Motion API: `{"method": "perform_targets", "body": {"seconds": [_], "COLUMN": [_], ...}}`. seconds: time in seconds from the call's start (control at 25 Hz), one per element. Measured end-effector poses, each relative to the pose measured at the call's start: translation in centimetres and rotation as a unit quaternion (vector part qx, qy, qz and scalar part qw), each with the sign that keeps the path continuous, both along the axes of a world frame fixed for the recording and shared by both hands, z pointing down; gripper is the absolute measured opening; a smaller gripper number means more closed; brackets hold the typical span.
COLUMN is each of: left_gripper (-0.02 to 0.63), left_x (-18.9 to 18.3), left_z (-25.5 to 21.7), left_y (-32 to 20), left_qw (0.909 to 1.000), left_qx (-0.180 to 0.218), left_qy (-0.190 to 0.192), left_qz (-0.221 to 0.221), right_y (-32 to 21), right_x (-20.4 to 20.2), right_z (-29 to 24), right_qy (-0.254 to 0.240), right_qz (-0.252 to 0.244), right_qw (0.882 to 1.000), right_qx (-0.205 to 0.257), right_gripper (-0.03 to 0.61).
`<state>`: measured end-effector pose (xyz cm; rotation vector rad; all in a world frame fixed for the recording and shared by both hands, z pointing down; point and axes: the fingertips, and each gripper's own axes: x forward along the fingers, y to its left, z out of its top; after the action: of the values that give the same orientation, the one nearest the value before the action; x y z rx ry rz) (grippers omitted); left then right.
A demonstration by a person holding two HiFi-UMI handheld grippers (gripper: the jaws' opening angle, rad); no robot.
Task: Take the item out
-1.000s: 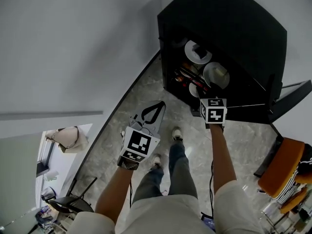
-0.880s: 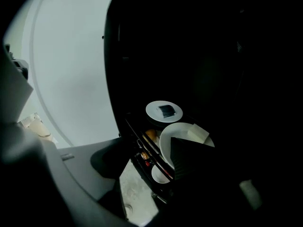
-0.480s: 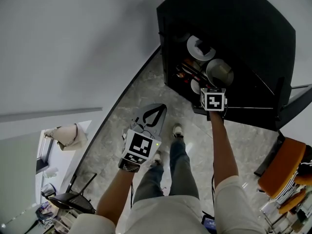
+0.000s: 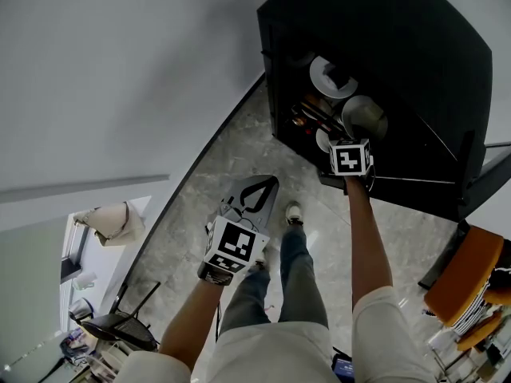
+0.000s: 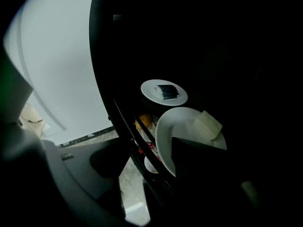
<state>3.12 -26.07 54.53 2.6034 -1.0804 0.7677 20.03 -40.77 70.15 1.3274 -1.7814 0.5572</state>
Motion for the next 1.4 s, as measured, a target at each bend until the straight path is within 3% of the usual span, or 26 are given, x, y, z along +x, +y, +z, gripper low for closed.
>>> {"method": "perform_targets", "body": {"seconds": [0.8, 0.96, 1.2, 1.4], "left_gripper": [0.005, 0.005, 0.005, 0.005], "left_x": [-0.1, -0.3, -0.3, -0.5], "left_z": [1.0, 1.1, 1.6, 2.2], "left_y": [0.6, 0.6, 1.0, 1.3], "left_qw": [0.9999, 0.9999, 0.9998, 0.9996], "left_qx": [-0.009, -0.011, -0.016, -0.018], "left_qy": [-0.002, -0.001, -0.002, -0.014], "left_qz": [0.01, 0.01, 0.014, 0.017], "right_y": [1.0, 1.5, 1.5, 1.3], "right_x": [-2.2, -2.5, -0.8, -0.1], "right_z": [-0.2, -0.4, 0.2, 0.9], "right_qy": [-0.022, 0.01, 0.099, 0.135], "right_qz": [-0.008, -0.035, -0.054, -0.065], "right_qw": [1.0, 0.999, 0.993, 0.988], "right_qx": [0.016, 0.02, 0.036, 0.04], "right_gripper": [0.257, 0.243, 0.23, 0.222]}}
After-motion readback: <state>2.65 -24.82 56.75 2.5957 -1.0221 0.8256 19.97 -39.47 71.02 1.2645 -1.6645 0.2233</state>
